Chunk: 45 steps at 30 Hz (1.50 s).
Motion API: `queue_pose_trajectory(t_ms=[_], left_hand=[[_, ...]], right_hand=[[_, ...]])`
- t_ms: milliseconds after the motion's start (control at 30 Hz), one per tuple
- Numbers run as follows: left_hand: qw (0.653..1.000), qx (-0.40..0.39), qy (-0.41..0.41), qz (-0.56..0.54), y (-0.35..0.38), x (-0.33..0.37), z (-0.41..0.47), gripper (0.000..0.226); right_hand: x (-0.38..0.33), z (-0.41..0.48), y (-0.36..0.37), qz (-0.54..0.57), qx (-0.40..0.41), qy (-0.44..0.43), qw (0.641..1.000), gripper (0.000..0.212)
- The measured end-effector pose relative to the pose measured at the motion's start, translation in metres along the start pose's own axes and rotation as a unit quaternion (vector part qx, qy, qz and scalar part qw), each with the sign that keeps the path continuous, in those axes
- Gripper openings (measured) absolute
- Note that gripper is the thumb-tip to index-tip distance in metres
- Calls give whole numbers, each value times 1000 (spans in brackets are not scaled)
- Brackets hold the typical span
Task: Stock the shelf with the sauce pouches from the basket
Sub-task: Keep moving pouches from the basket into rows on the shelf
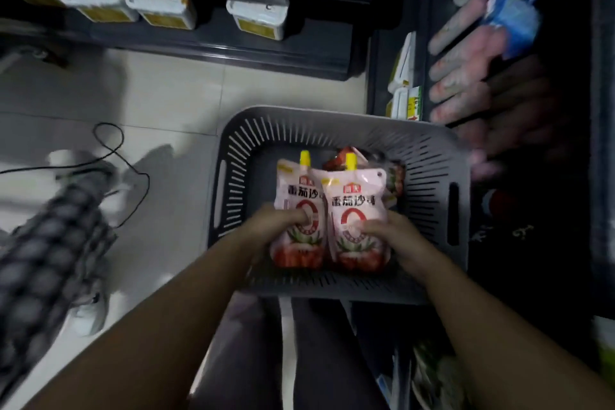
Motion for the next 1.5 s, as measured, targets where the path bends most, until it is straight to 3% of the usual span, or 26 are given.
queue_pose_trajectory(t_ms=[167,300,433,533,700,800,967,1133,1333,1500], left_hand=[[992,-65,102,24,23,48,-73,45],[982,-82,168,1,40,72,-131,28],[968,-105,229,7,52,96,-187,31],[955,-132,264,29,60,119,-224,37],[928,-173,322,75,89,158,-282,25],[911,-211,342,95,109,171,-318,19],[858,-304,383,160,147,173,-388,29],[791,-403,408,214,199,147,-461,17],[717,-521,383,261,271,58,-544,16],[663,-591,354,293,317,-36,-603,19]], right_hand=[[-51,-58,12,63,-17,-50,997,14],[-86,-109,29,153,-56,-70,984,24],[-130,-170,29,143,-48,-158,976,16],[-159,-217,26,135,-41,-243,960,29],[-183,-286,21,166,32,-341,925,31],[-185,-333,18,173,93,-391,899,17],[-166,-424,21,236,182,-465,834,13],[-118,-527,19,252,312,-520,754,18],[-23,-652,14,272,452,-546,651,8],[68,-741,12,285,542,-535,582,17]])
Point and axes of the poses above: each hand's wrist, its own z-axis towards the middle knuckle, its own y-axis out of the palm, x = y × z, the point moved 8 cm from there along z, towards the middle knuckle
